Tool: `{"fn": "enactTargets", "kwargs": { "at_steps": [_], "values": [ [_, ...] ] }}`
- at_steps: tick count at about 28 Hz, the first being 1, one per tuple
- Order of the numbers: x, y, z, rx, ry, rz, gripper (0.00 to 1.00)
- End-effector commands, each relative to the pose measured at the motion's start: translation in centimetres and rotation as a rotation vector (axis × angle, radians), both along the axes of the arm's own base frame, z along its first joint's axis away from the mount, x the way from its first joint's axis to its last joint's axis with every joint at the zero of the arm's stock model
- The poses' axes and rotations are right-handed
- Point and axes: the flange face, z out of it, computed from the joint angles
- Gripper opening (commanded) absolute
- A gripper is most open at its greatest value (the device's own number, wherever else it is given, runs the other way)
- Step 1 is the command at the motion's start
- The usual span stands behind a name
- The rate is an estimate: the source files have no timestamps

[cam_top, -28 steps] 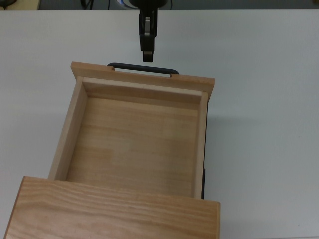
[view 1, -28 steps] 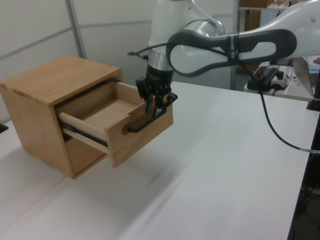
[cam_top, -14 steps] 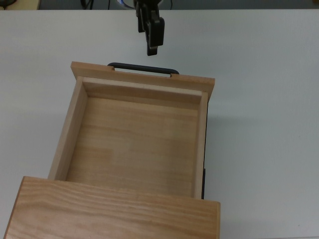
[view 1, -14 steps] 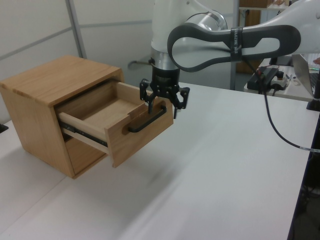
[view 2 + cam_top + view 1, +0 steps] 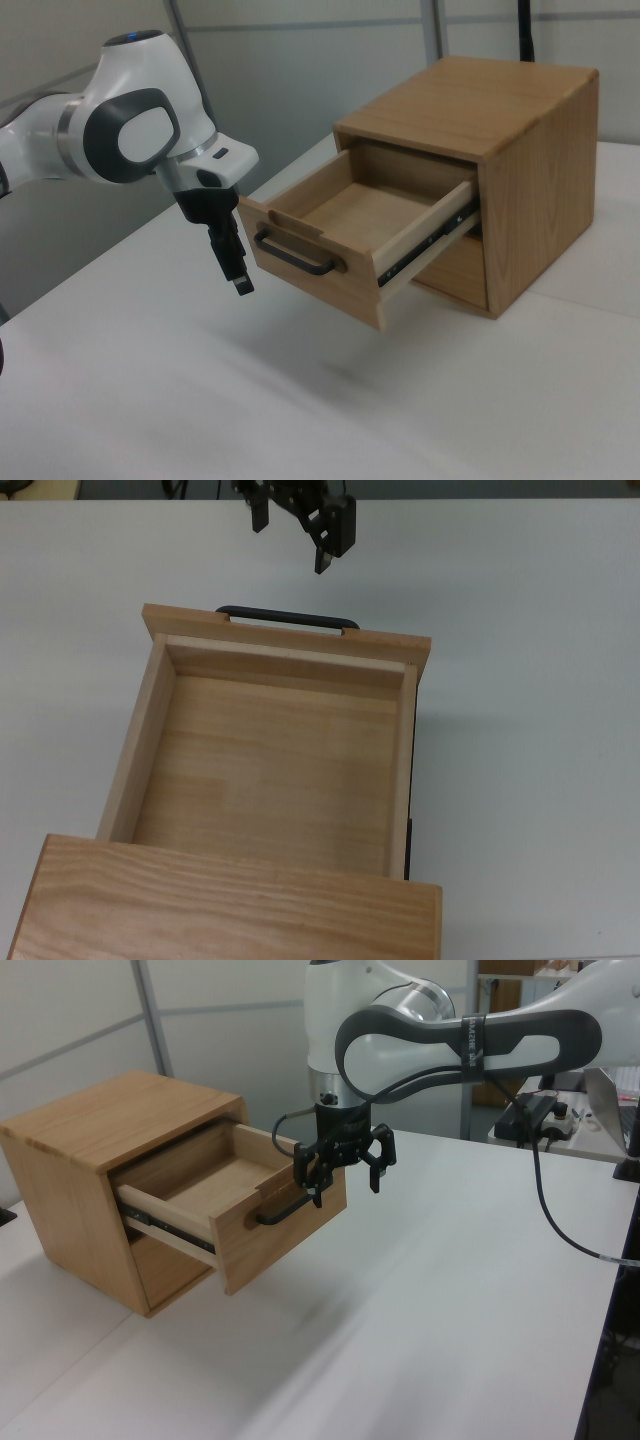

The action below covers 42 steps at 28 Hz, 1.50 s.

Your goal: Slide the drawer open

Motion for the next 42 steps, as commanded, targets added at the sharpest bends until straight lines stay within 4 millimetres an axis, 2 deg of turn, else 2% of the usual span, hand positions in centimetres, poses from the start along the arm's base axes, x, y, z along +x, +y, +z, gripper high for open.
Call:
{"fn": "enactTargets", "kwargs": {
  "at_steps": [1,12,21,32,42],
  "values": [
    [-0.7,-0.8,0.3,-0.013,0.028,0.183,1.00],
    [-0.7,-1.9,0.2,-0.025,0.054,0.409,1.00],
    [-0.9,-4.5,-0.1,-0.023,0.097,0.501,1.00],
    [-0.9,-4.4,-0.1,-0.011,0.095,0.507,1.00],
    [-0.8,-4.5,-0.5,-0.011,0.107,0.614,1.00]
  ]
}}
